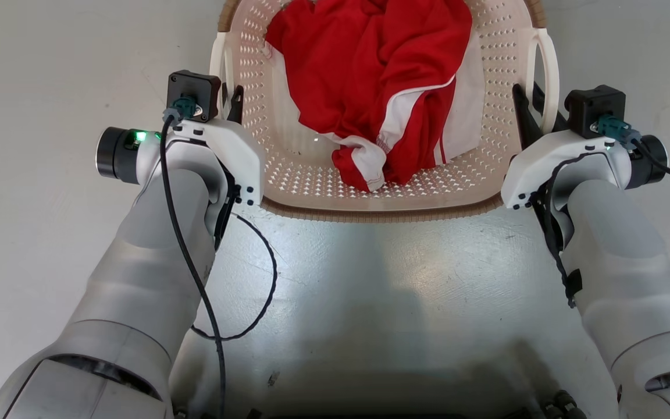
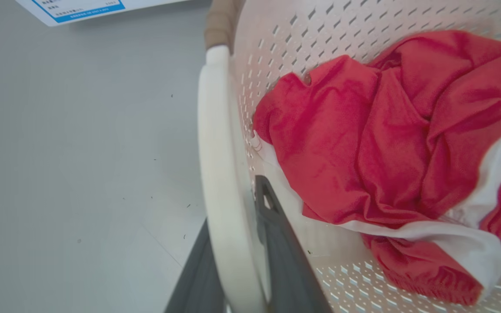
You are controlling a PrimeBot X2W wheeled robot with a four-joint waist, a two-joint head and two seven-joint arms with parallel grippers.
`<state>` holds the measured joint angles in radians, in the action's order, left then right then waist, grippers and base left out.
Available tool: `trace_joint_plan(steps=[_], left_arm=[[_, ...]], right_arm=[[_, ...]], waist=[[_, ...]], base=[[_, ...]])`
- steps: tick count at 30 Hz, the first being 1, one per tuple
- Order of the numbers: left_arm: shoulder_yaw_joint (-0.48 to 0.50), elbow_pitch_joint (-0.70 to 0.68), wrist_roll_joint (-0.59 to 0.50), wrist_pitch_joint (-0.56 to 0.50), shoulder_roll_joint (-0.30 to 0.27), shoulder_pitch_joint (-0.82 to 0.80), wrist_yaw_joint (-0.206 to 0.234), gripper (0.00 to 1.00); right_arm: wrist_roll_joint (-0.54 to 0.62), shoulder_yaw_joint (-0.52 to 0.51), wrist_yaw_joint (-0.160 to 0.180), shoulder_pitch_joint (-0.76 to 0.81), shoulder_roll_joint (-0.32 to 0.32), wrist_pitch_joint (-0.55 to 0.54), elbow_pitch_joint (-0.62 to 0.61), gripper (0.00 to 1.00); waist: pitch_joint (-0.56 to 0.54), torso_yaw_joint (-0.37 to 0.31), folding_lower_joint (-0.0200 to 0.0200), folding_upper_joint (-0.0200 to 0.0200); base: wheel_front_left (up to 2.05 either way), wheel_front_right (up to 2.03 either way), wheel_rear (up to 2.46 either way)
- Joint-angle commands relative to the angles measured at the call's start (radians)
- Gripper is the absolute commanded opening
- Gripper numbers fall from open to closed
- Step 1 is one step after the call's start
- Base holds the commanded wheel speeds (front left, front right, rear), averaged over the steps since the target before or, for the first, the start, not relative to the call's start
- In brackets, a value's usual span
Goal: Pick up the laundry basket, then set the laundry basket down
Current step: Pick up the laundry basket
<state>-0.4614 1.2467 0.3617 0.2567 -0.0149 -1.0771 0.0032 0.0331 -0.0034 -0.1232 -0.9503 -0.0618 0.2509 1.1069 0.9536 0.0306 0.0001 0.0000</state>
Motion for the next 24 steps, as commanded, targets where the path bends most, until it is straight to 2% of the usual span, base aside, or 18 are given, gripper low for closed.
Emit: trace_joint_plan(steps=[1,14,21,24], left_arm=[[0.004,0.001,-0.005,0.005,-0.038,-0.001,0.004,0.0],[-0.014,0.027,0.019,0.0,-0.036,0.03,0.004,0.0],[-0.03,0.037,0.032,-0.03,-0.036,0.082,0.007,0.0],[-0.043,0.04,0.037,-0.055,-0.036,0.123,0.008,0.0]], right_arm=[[-0.002,0.019,-0.008,0.023,0.012,0.011,-0.004,0.0],[-0.068,0.081,-0.008,0.016,0.012,0.005,0.087,0.0],[-0.128,0.153,-0.008,0.044,0.012,-0.036,0.131,0.0],[-0.177,0.214,-0.008,0.08,0.012,-0.069,0.138,0.0]], waist=[[-0.003,0.0,-0.0001,0.0],[-0.066,-0.014,-0.0001,0.0],[-0.149,-0.031,-0.0001,0.0],[-0.209,-0.04,-0.0001,0.0]], base=[[0.0,0.0,0.0],[0.0,0.0,0.0],[0.0,0.0,0.0],[0.0,0.0,0.0]])
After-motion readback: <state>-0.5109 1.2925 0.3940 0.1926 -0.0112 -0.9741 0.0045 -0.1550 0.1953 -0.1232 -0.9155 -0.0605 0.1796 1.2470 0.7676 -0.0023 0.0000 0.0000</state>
